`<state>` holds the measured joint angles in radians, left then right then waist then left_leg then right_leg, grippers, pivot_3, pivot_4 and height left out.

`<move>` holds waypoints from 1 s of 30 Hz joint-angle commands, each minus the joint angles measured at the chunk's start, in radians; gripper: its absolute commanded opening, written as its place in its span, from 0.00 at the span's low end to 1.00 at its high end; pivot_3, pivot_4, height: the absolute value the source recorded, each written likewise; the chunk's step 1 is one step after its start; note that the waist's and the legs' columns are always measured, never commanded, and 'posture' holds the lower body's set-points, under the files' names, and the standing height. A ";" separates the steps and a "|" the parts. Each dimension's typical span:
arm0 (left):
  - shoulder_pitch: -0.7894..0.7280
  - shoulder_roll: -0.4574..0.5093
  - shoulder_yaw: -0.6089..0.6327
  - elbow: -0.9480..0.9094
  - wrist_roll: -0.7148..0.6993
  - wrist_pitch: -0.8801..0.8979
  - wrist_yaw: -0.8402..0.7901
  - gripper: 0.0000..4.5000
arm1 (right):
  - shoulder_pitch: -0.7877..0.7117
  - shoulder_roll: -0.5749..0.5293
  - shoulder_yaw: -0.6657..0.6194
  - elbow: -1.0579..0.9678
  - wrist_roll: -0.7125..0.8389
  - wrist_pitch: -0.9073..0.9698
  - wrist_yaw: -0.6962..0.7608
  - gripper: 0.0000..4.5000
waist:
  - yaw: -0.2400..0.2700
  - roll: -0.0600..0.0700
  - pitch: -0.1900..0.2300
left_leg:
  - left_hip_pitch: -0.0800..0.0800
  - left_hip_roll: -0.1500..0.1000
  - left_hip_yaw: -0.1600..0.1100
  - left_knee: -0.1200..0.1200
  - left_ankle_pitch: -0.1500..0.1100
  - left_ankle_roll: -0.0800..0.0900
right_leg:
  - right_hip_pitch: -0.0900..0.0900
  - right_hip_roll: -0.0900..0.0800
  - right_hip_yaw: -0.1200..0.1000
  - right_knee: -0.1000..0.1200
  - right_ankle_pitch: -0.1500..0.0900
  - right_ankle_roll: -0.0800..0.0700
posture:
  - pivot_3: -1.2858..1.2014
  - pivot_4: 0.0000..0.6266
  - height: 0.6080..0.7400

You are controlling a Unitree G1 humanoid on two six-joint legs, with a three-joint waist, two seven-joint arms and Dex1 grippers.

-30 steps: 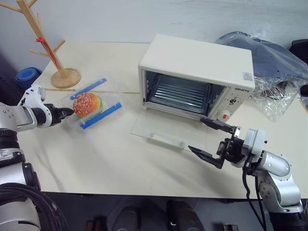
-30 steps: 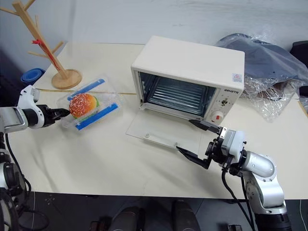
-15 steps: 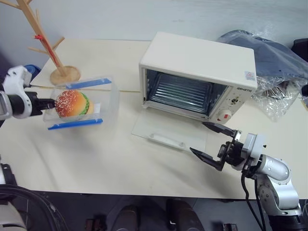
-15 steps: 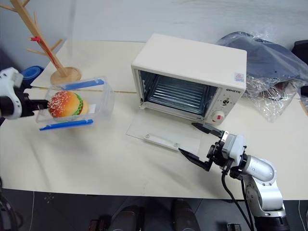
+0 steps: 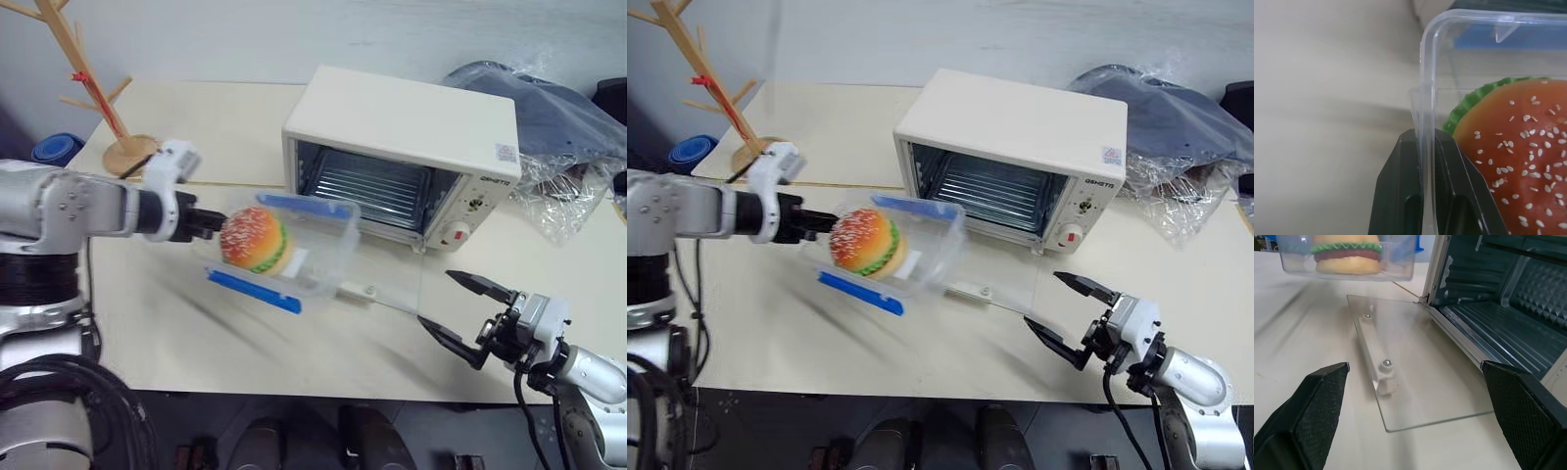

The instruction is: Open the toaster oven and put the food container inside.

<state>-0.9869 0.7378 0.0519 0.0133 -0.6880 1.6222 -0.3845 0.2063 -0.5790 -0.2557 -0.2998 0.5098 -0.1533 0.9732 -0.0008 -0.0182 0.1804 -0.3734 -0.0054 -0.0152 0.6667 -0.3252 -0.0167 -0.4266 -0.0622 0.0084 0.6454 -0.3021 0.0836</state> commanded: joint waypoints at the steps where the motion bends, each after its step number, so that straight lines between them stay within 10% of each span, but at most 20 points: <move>1: -0.065 -0.061 0.011 -0.009 0.028 -0.008 0.067 0.00 | 0.032 0.016 -0.031 -0.058 0.001 -0.032 -0.027 1.00 | 0.000 0.000 0.000 | 0.000 0.000 0.001 0.000 0.000 0.000 | 0.000 0.000 0.001 0.000 0.000 0.000 | 0.52 0.24 1.00; 11: -0.097 -0.250 -0.054 0.096 0.173 -0.108 0.125 0.00 | 0.138 0.104 -0.017 -0.052 -0.033 -0.149 -0.049 1.00 | 0.003 0.000 0.000 | 0.001 0.000 0.002 0.000 0.001 -0.001 | 0.000 0.001 0.001 0.000 0.000 0.000 | 0.52 0.24 1.00; 21: -0.126 -0.361 0.104 0.146 0.187 -0.106 0.124 0.67 | 0.161 0.120 -0.020 -0.049 -0.032 -0.182 -0.067 1.00 | 0.000 0.000 0.000 | 0.003 0.000 0.003 0.000 0.001 -0.001 | 0.001 0.001 0.001 -0.001 0.000 0.000 | 0.52 0.24 1.00; 24: -0.112 -0.319 0.146 0.136 0.152 -0.125 0.057 0.88 | 0.180 0.093 -0.030 -0.075 0.017 -0.143 -0.051 1.00 | -0.003 0.000 0.000 | 0.003 0.000 0.004 -0.001 0.001 -0.002 | 0.000 0.002 0.001 0.000 0.000 0.000 | 0.52 0.24 1.00; 30: 0.164 0.033 -0.003 -0.015 0.187 -0.622 -0.466 0.79 | 0.319 -0.088 -0.041 -0.164 0.100 0.058 0.065 0.91 | -0.012 0.003 -0.001 | 0.006 0.001 0.007 -0.003 0.002 -0.003 | 0.000 0.002 0.003 0.000 0.000 0.000 | 0.52 0.24 1.00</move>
<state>-0.8935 0.7124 0.0834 0.0608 -0.5301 1.2089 -0.6636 0.4723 -0.6209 -0.2833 -0.4144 0.5872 -0.1505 0.9851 -0.0128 -0.0148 0.1792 -0.3667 -0.0038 -0.0083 0.6634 -0.3236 -0.0201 -0.4270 -0.0605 0.0125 0.6443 -0.3027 0.0827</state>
